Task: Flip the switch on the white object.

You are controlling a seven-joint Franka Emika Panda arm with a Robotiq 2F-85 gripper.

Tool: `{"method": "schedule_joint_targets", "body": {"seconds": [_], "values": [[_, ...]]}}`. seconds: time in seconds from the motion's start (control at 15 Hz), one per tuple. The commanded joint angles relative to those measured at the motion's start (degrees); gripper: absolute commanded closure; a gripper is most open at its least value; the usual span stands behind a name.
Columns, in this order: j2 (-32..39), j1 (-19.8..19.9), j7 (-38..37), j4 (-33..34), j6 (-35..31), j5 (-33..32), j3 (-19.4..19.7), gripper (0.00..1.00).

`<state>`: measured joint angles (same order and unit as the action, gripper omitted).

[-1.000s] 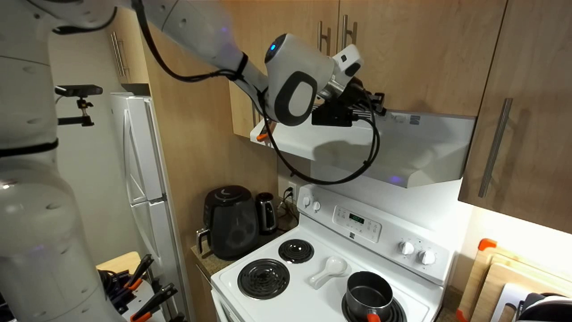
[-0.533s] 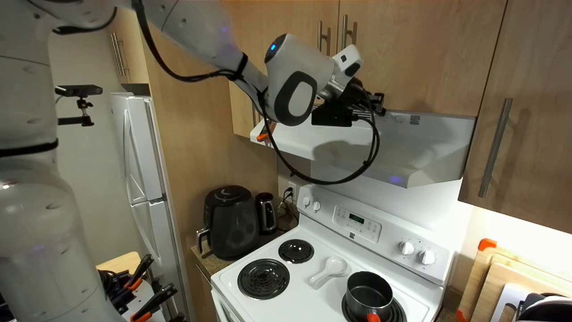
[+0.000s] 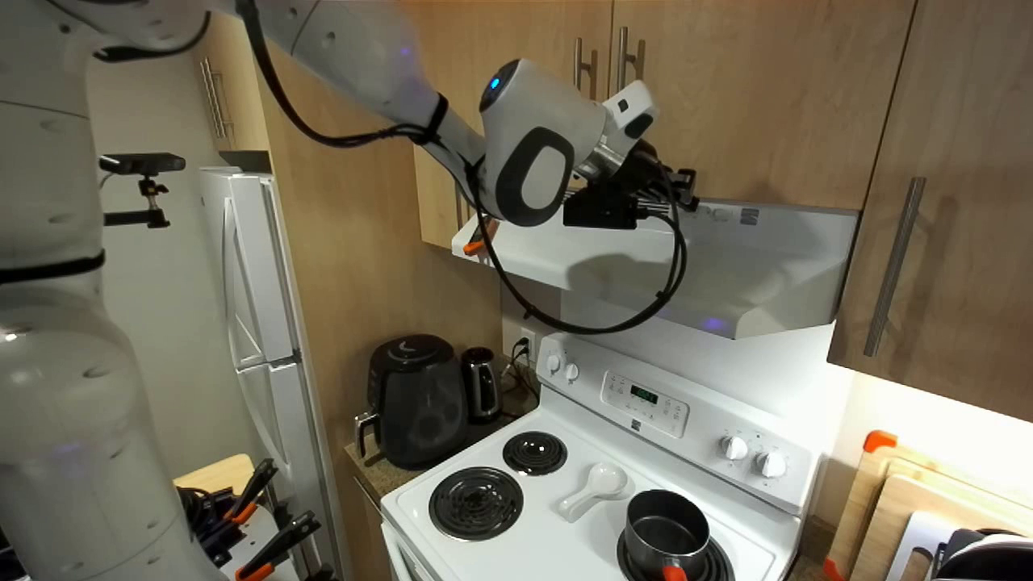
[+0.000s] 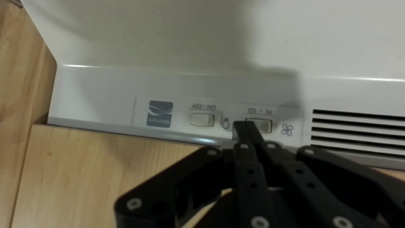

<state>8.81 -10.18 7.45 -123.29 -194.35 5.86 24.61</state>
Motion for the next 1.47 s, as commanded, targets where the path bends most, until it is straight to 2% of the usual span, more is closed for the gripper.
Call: {"method": "schedule_joint_targets", "body": {"seconds": [0.0,1.4], "values": [[-0.91,-1.11,0.43,-0.16,2.77,0.82,1.03,1.0],[-0.23,-1.67,0.06,0.1,1.39,-0.05,0.53,1.0]]}}
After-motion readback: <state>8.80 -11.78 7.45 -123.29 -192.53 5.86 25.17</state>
